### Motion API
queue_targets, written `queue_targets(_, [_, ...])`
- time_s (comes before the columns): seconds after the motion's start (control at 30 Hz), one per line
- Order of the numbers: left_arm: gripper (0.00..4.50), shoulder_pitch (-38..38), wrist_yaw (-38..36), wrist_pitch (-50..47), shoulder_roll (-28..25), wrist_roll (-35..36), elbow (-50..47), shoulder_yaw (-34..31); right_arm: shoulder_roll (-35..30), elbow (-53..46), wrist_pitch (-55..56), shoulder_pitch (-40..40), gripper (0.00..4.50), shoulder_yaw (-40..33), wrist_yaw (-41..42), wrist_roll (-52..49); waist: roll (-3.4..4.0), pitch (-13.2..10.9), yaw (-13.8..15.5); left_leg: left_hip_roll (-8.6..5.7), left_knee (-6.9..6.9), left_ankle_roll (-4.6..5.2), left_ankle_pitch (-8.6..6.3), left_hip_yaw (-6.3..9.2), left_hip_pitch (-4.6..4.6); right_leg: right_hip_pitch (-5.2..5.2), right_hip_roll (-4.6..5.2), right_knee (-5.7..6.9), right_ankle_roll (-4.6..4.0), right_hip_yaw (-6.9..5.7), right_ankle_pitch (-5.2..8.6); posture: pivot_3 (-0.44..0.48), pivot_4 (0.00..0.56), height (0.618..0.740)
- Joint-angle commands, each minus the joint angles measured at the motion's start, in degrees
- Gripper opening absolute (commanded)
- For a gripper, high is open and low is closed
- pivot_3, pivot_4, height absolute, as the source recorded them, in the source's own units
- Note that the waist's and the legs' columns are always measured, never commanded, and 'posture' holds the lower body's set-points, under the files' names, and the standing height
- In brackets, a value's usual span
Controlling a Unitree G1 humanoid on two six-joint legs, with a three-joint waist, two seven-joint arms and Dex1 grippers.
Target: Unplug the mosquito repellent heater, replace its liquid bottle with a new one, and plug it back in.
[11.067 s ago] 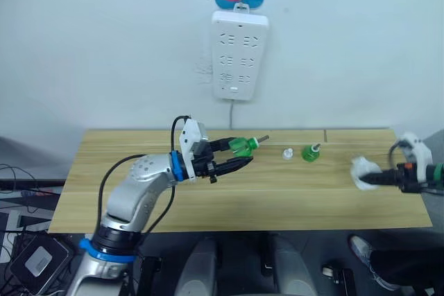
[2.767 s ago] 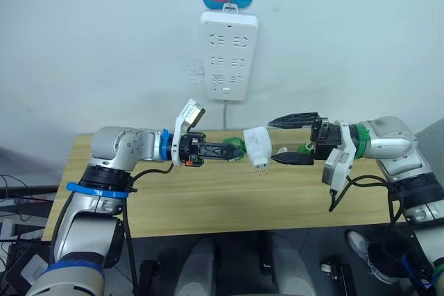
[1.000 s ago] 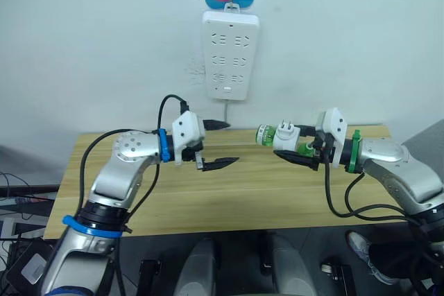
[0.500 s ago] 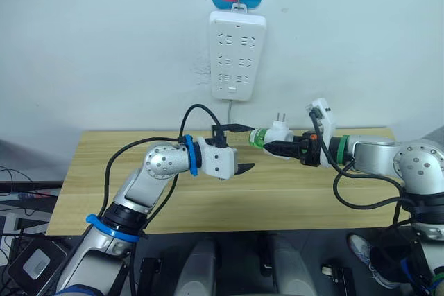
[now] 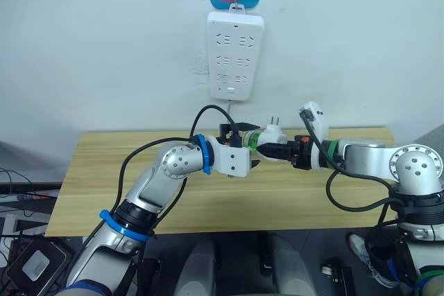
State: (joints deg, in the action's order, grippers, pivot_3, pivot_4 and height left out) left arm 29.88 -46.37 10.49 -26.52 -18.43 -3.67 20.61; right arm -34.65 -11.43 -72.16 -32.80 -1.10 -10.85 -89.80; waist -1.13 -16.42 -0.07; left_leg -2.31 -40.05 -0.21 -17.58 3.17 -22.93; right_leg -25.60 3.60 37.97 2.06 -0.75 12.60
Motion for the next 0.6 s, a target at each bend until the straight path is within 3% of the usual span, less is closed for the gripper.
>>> queue_targets(0.03, [3.59, -0.2, 0.9, -0.3, 0.2, -0.9, -2.5, 0.7, -0.2, -2.8, 1.2, -0.1, 3.00, -0.9, -2.3, -5.4, 0.00, 0.0, 0.0, 0.00, 0.00, 0.00, 0.00, 0.00, 0.00, 0.00, 0.00, 0.00, 0.00, 0.00, 0.00, 0.025, 0.219, 0.740])
queue_targets(0.17, [2.32, -0.2, 1.1, -1.0, 0.1, -1.4, -2.6, 1.0, -0.7, -3.3, 2.2, 0.3, 3.00, 0.0, -4.8, -8.9, 0.00, 0.1, 0.0, 0.01, 0.00, 0.00, 0.00, -0.01, 0.00, 0.00, -0.01, 0.01, 0.00, 0.00, 0.00, 0.028, 0.216, 0.740])
queue_targets(0.2, [2.21, -0.2, 1.2, -1.1, 0.0, -1.7, -2.6, 1.1, -0.8, -3.5, 2.4, 0.4, 3.00, 0.3, -5.1, -9.5, -0.01, 0.1, 0.0, 0.01, 0.00, 0.00, 0.00, -0.02, 0.00, 0.00, -0.01, 0.01, 0.00, 0.01, 0.00, 0.029, 0.214, 0.740])
queue_targets(0.4, [2.21, -0.6, 1.4, -1.0, -0.2, -1.6, -2.5, 1.0, -1.0, -4.7, 3.9, 0.3, 3.00, 1.6, -5.9, -10.0, -0.01, 0.3, 0.0, 0.01, 0.00, 0.00, 0.00, -0.03, 0.00, 0.00, -0.02, 0.00, 0.00, 0.01, 0.00, 0.032, 0.211, 0.740])
queue_targets(0.53, [2.21, -0.8, 2.5, -2.1, 1.2, 0.5, -1.1, -0.3, -0.6, -7.3, 5.7, 0.4, 4.41, 1.4, -2.8, -5.9, 0.00, 0.3, 0.0, 0.02, 0.00, 0.00, 0.00, -0.03, 0.00, 0.00, -0.04, 0.00, 0.00, 0.01, 0.00, 0.032, 0.213, 0.740])
queue_targets(0.6, [2.21, -1.4, 3.4, -4.1, 2.8, 3.1, -0.1, -1.7, -1.4, -10.9, 8.7, 1.5, 4.50, 0.8, 0.6, 2.3, 0.00, 0.3, 0.1, 0.01, 0.00, 0.00, 0.00, -0.03, 0.00, -0.01, -0.05, 0.01, 0.00, 0.02, 0.00, 0.035, 0.217, 0.740])
